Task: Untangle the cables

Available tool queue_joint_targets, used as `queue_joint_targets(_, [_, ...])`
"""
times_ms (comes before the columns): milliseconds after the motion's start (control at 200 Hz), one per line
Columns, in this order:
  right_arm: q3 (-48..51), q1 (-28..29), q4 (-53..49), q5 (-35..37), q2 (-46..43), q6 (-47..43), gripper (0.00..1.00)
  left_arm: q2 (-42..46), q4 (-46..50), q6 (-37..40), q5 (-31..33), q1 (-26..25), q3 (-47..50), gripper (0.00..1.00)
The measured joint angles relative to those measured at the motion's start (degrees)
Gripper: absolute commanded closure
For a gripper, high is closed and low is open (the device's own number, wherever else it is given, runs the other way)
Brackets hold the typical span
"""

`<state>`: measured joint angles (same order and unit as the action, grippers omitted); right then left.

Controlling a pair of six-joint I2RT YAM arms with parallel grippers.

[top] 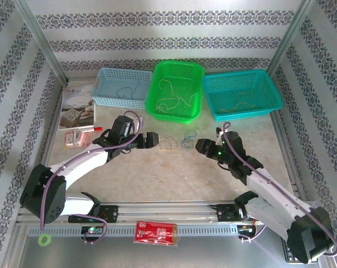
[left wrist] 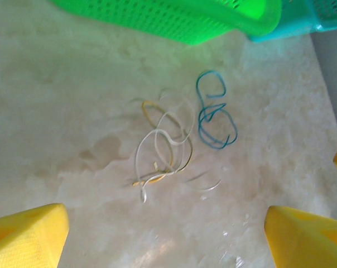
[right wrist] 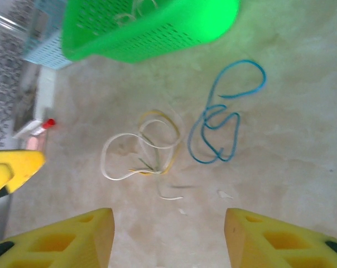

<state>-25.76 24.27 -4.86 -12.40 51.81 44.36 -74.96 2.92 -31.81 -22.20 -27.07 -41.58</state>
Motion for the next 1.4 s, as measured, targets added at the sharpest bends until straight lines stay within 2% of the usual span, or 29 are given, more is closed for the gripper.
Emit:
queue_joint_targets(145, [0.00, 0.37, 1.38, 1.97, 7.06, -1.70, 0.60, 0.39, -1.01, -1.18, 0.07, -0.20, 1.60, 0.05])
queue_joint_targets(450, [-1.20, 0.76, 6.58, 2.73, 20.55, -3.10, 0.63, 1.79, -4.07, -2.99, -0.02, -0.35, 1.55, 0.00])
queue_joint_targets(819, [-5.29, 0.76, 14.36, 2.29, 31.93, -3.63, 0.67, 2.40, -5.31, -3.63, -0.09, -0.35, 1.05, 0.00])
queue_joint_targets(889, [-5.88, 0.76, 15.52, 2.05, 33.77, -3.63, 0.72, 2.60, -5.29, -3.69, -0.09, -0.35, 0.94, 0.00])
queue_joint_targets(979, [-6.43, 0.74, 16.63, 1.60, 35.71, -3.63, 0.86, 3.08, -5.33, -3.85, -0.07, -0.35, 0.74, 0.00])
queue_joint_targets(1059, [-6.45, 0.74, 17.44, 0.87, 36.30, -3.87, 1.00, 3.63, -5.31, -4.04, -0.07, -0.35, 0.59, 0.00])
queue_joint_targets(1209, [-5.81, 0.61, 17.81, -0.13, 33.81, -3.52, 1.00, 4.72, -5.33, -4.57, -0.09, -0.35, 0.26, 0.00])
queue_joint_targets(1399, [-3.96, 0.59, 16.37, -1.81, 19.52, -2.40, 1.00, 5.95, -5.35, -5.77, -0.72, -0.35, -0.22, 0.00])
